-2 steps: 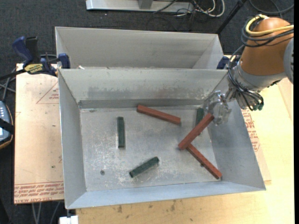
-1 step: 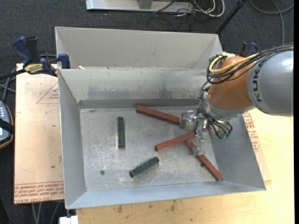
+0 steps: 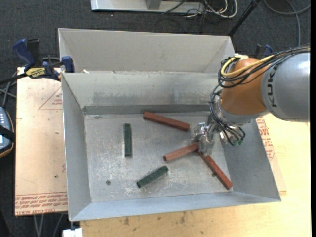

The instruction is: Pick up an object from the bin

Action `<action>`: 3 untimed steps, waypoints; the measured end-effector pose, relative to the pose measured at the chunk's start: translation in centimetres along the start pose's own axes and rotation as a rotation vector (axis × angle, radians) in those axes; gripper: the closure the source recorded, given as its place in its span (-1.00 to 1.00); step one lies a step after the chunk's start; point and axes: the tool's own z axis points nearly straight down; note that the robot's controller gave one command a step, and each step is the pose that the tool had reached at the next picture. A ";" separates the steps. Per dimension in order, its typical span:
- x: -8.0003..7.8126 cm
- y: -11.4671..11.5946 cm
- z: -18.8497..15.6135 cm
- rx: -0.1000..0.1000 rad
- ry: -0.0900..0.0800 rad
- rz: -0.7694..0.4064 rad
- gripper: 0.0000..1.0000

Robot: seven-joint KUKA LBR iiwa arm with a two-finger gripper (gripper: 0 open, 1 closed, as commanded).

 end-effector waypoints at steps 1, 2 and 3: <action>0.0 0.0 0.0 0.000 0.000 0.000 1.00; -4.4 -3.7 -1.3 -0.001 0.003 -0.184 -1.00; -5.1 -4.3 -1.5 0.000 0.003 -0.212 -1.00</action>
Offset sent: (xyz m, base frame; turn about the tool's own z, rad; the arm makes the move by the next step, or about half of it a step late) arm 0.0559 -0.0346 0.0144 -0.2147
